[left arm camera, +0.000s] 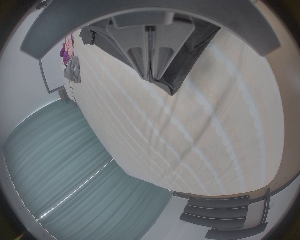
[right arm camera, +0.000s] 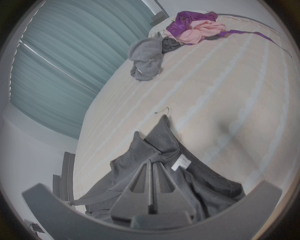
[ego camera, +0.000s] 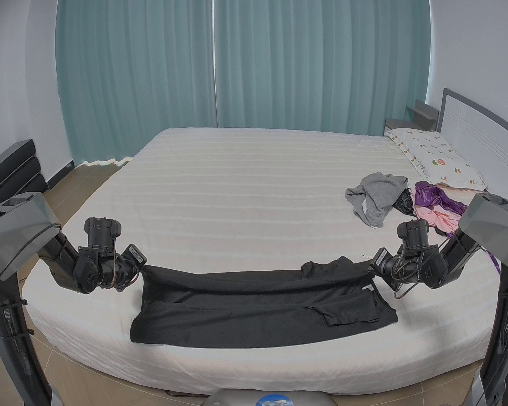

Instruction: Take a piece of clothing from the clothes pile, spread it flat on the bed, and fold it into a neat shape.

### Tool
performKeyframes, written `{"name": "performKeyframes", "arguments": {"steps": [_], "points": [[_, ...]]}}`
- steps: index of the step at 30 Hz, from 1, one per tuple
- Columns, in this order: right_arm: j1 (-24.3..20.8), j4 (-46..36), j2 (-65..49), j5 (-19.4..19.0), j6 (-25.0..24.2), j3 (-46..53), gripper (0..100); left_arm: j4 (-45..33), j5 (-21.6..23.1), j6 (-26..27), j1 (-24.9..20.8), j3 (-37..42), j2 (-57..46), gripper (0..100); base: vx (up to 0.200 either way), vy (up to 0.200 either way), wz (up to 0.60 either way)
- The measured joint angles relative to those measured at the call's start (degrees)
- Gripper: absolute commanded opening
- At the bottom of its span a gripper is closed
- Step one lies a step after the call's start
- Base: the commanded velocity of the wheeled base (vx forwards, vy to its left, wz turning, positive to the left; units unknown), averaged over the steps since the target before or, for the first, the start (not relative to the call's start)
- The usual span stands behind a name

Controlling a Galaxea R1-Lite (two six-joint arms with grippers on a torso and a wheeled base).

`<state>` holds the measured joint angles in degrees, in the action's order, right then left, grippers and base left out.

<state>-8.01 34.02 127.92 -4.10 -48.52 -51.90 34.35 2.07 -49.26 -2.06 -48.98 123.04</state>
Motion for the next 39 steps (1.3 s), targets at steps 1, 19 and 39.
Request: {"name": "performKeyframes", "arguments": {"steps": [1, 19, 39], "points": [[0.0, -0.1, -0.1, 0.0, 0.0, -0.7, 0, 0.0, 0.0, 0.0, 0.0, -0.5, 0.0, 0, 0.0, 0.0, 0.0], [0.1, 0.8, 3.5, 5.2, -4.2, -16.9, 0, 3.6, -1.3, -2.7, 2.0, -9.6, 2.9, 0, 0.0, 0.0, 0.0], [0.1, 0.9, 3.9, 2.2, 2.2, -2.7, 0, 4.0, -0.5, 7.0, 2.0, 6.0, 3.9, 0, 0.0, 0.0, 0.0]]}}
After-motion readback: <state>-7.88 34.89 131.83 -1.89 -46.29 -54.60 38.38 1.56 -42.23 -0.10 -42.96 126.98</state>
